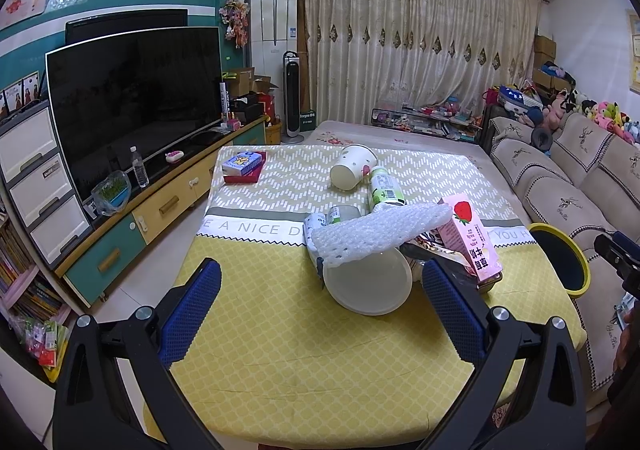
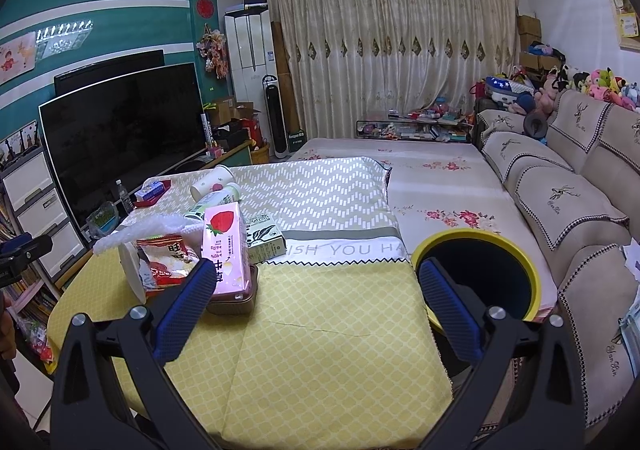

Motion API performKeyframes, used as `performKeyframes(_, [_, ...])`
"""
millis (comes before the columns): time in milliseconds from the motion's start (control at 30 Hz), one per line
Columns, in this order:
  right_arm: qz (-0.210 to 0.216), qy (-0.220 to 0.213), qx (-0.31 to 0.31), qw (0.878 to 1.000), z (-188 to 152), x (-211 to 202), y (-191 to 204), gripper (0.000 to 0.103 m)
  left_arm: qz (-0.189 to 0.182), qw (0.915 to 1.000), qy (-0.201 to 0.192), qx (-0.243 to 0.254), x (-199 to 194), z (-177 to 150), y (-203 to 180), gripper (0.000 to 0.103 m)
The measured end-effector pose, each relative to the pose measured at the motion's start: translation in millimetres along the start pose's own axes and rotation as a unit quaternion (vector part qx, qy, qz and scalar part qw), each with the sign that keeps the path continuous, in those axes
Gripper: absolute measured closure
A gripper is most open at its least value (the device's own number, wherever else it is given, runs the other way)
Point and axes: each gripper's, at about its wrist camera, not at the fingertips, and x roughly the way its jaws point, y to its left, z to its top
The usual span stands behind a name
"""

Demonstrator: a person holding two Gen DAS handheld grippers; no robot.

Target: Collect trash

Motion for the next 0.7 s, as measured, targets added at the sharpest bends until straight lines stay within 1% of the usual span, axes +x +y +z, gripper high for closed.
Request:
performKeyframes(100, [0.013, 0.003, -0.006, 1.000, -1.3, 9.7, 5.8, 0.006, 0.001, 1.0000, 0.001, -0.001, 0.2, -0.1, 0.1, 0.004])
performKeyframes(267, [0.062, 0.029, -0.034, 0.997, -3.6, 41.8, 28.8, 0.006, 0.001, 1.0000, 0.004, 0.002, 5.4, 0.2, 3.6, 0.004])
performKeyframes(400, [0.096, 0.045, -0.040, 0.994, -7.5, 68.1, 47.2, 0.006, 0.002, 0.9999, 0.010, 0.006, 15.8, 0.2, 5.0, 0.004])
performKeyframes(467, [0.092, 0.046, -0.043, 0.994, -8.9, 78.0, 54.6, 0.007, 0.000, 0.9999, 0.015, 0.007, 22.3, 0.5, 6.0, 0.004])
performKeyframes(500, [0.090, 0.049, -0.045, 0.994, -8.9, 83.8, 57.4, 0.009, -0.001, 0.9998, 0.017, 0.007, 25.7, 0.7, 7.0, 0.004])
performKeyframes(533, [0.090, 0.051, -0.044, 0.994, -8.2, 88.1, 59.0, 0.015, -0.001, 0.9998, 0.018, 0.007, 28.8, 0.9, 6.3, 0.004])
performKeyframes(567, [0.090, 0.055, -0.043, 0.993, -6.6, 94.9, 61.1, 0.017, -0.001, 0.9998, 0.020, 0.009, 32.4, 1.1, 6.2, 0.004])
performKeyframes(700, [0.087, 0.067, -0.054, 0.992, 3.0, 120.2, 72.5, 0.019, 0.000, 0.9997, 0.022, 0.012, 42.8, 3.2, 3.9, 0.004])
